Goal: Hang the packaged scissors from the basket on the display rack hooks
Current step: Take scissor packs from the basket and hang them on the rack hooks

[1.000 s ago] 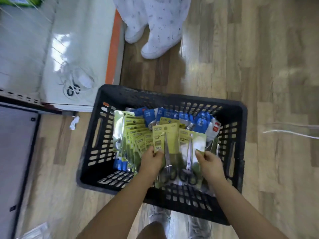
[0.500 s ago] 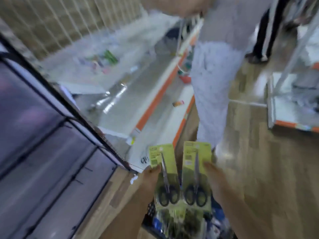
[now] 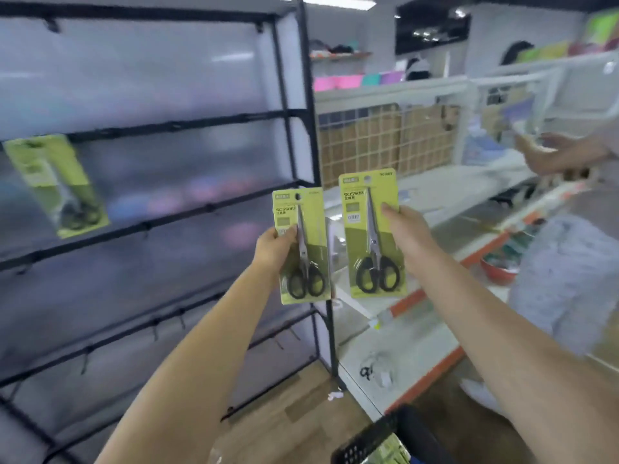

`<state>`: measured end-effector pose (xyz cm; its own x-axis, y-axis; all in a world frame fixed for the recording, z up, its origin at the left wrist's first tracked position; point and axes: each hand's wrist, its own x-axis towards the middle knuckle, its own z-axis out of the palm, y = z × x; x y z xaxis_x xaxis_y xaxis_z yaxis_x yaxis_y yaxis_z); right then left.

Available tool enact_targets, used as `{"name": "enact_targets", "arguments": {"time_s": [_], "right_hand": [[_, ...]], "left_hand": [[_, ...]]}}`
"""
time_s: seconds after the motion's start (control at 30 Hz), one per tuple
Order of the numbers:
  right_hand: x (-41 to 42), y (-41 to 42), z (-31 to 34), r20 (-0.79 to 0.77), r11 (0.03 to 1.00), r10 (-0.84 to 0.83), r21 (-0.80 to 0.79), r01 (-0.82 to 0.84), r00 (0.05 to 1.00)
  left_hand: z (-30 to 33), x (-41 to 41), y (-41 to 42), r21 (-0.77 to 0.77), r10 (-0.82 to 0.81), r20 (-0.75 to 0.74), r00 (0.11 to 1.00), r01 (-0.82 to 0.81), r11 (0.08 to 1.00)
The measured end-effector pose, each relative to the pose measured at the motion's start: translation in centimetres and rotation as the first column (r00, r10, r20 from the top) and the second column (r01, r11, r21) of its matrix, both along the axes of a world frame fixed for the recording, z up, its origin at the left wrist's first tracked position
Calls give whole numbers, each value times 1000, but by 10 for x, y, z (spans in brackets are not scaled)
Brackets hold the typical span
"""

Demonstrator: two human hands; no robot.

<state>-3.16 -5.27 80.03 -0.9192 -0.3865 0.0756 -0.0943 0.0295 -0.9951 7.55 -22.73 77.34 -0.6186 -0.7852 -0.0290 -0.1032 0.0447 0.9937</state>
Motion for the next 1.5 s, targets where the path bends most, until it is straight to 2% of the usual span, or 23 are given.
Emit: {"name": "enact_targets", "arguments": {"time_s": [0.2, 0.37, 0.6, 0.77, 1.1, 1.3, 1.5], "right_hand": [[70, -86, 26, -63, 968, 251, -2, -252, 966], [128, -157, 9, -38, 903, 430, 12, -430, 902], [190, -243, -28, 43, 857, 513, 40, -514, 858], [215, -296, -34, 88, 848, 518, 79, -525, 851], [230, -387, 43, -112, 888, 454, -28, -460, 884], [233, -419, 83, -171, 890, 431, -81, -448, 886], [235, -438, 88, -174, 884, 430, -117, -452, 886]], "left_hand": [[29, 100, -53, -22, 230, -86, 969, -233, 972], [22, 182, -96, 9, 423, -79, 903, -424, 906], [-6, 256, -155, 54, 583, -82, 808, -581, 812], [-15, 279, -199, 73, 620, -70, 782, -616, 785], [20, 292, -270, -3, 580, -139, 803, -586, 810], [53, 295, -297, -70, 562, -171, 809, -579, 812], [62, 298, -314, -78, 546, -192, 815, -567, 820]]}}
